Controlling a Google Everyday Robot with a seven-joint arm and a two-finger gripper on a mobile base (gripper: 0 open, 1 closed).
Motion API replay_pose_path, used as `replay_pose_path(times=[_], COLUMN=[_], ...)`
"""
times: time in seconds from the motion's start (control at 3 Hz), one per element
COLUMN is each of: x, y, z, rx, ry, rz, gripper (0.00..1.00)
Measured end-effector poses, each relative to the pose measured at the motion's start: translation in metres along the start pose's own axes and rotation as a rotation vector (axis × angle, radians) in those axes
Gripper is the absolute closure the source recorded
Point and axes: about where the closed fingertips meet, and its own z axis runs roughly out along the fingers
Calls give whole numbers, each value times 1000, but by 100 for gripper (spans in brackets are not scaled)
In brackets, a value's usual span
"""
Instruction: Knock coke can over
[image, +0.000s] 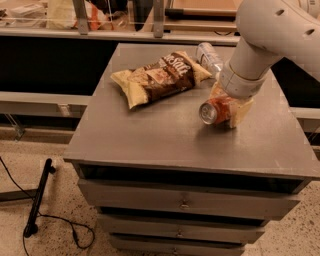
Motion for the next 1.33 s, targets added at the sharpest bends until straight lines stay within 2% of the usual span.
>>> replay_pose_path(times=[0.33,0.67,1.0,1.33], x=[3,11,30,52], y=[-3,-10,-16,-27], z=[-5,-22,-46,-79], rx=[15,53,101,184], ry=[12,20,0,-23], rz=[22,57,133,207], gripper=[0,0,0,0])
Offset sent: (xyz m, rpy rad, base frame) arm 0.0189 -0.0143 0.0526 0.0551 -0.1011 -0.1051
